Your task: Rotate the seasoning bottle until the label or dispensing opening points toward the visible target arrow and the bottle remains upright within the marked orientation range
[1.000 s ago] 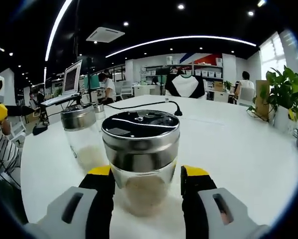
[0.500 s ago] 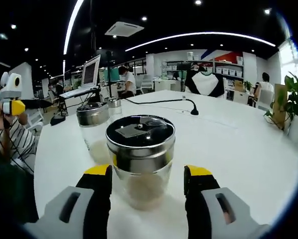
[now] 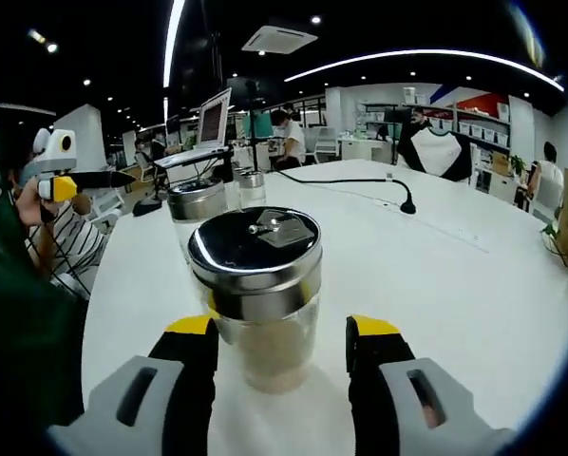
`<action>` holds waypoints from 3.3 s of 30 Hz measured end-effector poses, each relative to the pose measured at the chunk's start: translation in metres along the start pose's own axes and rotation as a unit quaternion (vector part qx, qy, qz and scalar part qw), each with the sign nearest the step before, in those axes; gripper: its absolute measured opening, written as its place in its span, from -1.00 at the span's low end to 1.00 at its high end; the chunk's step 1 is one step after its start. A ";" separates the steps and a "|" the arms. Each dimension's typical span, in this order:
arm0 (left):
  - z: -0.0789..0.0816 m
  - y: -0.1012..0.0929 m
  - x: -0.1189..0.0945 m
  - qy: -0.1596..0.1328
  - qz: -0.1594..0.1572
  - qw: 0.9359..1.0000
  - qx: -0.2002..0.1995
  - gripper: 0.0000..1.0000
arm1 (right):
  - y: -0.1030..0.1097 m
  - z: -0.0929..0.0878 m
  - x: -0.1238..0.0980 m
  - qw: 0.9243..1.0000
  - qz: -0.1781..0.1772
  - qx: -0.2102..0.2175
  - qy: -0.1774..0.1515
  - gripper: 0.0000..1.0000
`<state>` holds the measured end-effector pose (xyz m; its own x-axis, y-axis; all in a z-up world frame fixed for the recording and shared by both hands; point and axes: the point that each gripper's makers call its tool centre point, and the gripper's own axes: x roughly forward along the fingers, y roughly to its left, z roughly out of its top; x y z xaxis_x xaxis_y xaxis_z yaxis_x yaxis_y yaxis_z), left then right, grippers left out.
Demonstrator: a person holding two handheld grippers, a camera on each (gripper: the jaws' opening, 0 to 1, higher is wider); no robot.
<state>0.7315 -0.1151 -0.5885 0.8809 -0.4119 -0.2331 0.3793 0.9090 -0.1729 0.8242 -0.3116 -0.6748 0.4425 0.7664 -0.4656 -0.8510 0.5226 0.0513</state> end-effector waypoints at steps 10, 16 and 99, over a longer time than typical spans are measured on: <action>-0.001 0.003 0.000 0.000 0.003 1.000 -0.004 0.88 | 0.009 0.007 0.012 0.999 0.045 0.005 -0.017 -0.12; -0.002 0.004 -0.002 -0.001 0.005 1.000 -0.005 0.88 | 0.006 0.007 0.011 0.999 0.041 -0.007 -0.008 -0.14; 0.012 -0.017 0.018 -0.003 -0.043 0.999 0.029 0.87 | -0.010 0.002 0.011 0.959 -0.259 0.112 -0.037 -0.16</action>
<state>0.7444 -0.1368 -0.5785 0.8457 -0.4892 -0.2132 0.4701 0.8721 -0.1361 0.8382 -0.3079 -0.6788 0.8148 0.4025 -0.4172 -0.4333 0.9009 0.0229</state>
